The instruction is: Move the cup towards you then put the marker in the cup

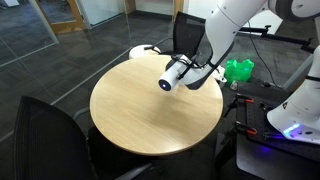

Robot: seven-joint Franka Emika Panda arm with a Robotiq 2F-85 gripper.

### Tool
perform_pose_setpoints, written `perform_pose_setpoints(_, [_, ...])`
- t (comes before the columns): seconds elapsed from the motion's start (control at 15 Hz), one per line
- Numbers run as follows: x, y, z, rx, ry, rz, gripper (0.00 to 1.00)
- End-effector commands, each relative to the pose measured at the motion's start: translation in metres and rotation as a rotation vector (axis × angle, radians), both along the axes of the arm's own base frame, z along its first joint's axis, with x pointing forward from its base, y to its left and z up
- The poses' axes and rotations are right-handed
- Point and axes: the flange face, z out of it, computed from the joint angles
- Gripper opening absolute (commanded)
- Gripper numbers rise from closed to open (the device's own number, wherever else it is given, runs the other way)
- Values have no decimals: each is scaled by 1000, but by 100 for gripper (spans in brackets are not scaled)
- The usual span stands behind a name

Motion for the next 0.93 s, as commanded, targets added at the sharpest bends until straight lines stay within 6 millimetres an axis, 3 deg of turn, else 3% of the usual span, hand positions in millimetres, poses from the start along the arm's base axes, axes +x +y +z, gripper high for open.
perform_pose_setpoints(0.0, [7, 0, -10, -21, -11, 25, 4])
perform_pose_setpoints(0.87, [20, -2, -59, -31, 31, 60, 4])
